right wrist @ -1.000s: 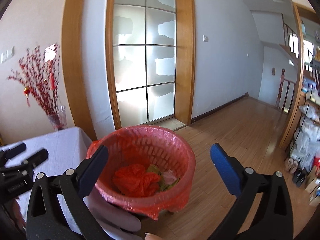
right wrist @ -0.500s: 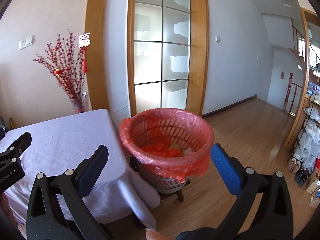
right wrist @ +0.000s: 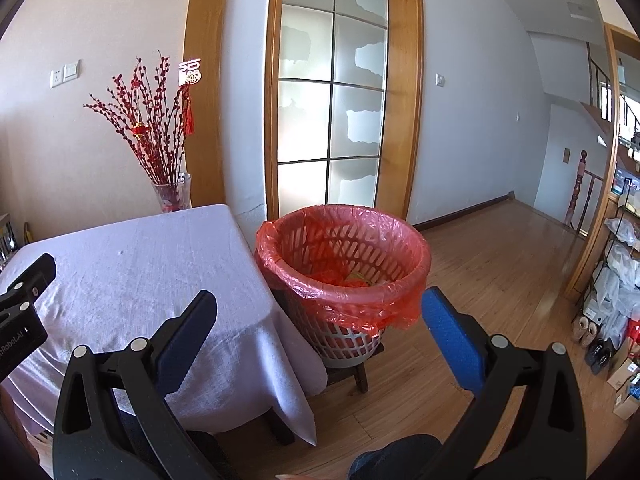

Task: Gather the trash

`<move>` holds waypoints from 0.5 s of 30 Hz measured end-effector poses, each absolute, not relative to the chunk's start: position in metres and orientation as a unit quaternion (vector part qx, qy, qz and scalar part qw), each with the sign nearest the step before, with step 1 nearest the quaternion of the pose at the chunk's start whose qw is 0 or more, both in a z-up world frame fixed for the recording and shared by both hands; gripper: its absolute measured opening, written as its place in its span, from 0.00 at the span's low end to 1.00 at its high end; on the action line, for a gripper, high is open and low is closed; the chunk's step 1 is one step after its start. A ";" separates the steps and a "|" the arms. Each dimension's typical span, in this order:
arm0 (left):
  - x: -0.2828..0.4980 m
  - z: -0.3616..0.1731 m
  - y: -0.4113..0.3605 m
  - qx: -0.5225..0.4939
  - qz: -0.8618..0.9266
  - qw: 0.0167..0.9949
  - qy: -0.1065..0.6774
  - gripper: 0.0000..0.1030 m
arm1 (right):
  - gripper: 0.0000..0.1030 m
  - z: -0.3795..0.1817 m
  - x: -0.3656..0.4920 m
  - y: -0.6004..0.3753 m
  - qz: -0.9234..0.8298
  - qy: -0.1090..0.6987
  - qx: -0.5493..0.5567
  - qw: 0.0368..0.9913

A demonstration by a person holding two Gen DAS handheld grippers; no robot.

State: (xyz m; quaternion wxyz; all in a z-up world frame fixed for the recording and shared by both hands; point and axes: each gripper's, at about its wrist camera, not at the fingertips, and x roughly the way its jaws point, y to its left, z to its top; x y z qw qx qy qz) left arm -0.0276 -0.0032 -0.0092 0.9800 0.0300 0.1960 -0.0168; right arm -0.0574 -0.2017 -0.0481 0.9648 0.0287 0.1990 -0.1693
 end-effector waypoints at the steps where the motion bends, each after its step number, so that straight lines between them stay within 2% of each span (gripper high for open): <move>1: -0.028 -0.009 -0.003 0.030 -0.016 0.980 0.197 0.96 | 0.98 -0.048 -0.058 -0.201 -0.170 0.198 0.028 0.965; 15: -0.033 -0.009 0.001 0.024 -0.010 0.981 0.194 0.96 | 0.98 -0.049 -0.064 -0.199 -0.177 0.197 0.026 0.964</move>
